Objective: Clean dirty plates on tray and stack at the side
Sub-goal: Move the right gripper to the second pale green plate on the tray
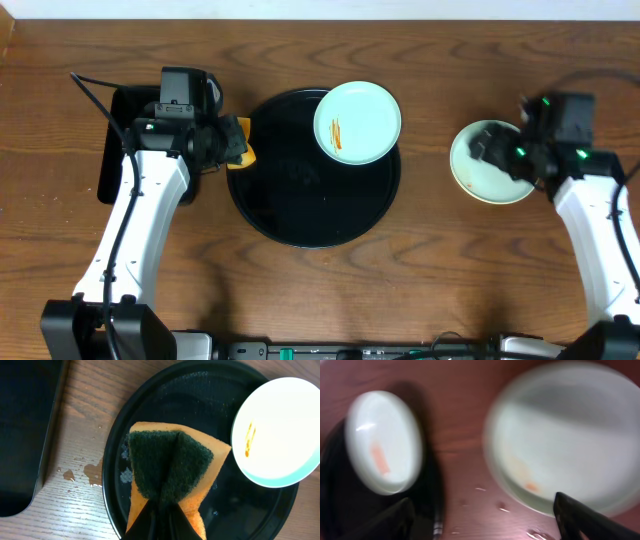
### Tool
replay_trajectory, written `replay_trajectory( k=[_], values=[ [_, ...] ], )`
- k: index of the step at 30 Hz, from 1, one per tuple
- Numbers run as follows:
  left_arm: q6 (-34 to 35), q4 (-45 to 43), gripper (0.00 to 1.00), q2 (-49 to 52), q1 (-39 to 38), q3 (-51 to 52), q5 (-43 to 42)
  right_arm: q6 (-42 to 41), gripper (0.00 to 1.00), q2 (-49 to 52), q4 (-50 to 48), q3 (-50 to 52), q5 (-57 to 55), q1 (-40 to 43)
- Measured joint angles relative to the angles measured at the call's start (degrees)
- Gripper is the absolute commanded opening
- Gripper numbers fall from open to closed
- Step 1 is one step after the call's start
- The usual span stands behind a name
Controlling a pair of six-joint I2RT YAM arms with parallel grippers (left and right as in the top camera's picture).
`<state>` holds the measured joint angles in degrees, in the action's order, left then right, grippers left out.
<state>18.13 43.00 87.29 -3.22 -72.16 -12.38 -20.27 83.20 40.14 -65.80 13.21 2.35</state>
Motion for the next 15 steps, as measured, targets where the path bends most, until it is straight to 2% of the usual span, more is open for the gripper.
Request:
replay_trajectory(
  k=[3, 11, 12, 13, 15],
  values=[
    [0.0, 0.0, 0.07, 0.0, 0.0, 0.0, 0.0, 0.3, 0.99, 3.2, 1.7, -7.1, -0.7, -7.1],
    [0.0, 0.0, 0.07, 0.0, 0.0, 0.0, 0.0, 0.6, 0.99, 25.2, 4.9, -26.1, -1.8, -20.2],
    [0.0, 0.0, 0.07, 0.0, 0.0, 0.0, 0.0, 0.6, 0.95, 27.2, 4.6, -27.3, -1.9, -20.9],
    [0.0, 0.0, 0.07, 0.0, 0.0, 0.0, 0.0, 1.0, 0.84, 29.5, 3.9, -28.4, -1.9, -22.0],
    [0.0, 0.0, 0.07, 0.0, 0.0, 0.0, 0.0, 1.9, 0.37, 33.2, 1.8, -29.8, -1.9, -23.8]
  ],
)
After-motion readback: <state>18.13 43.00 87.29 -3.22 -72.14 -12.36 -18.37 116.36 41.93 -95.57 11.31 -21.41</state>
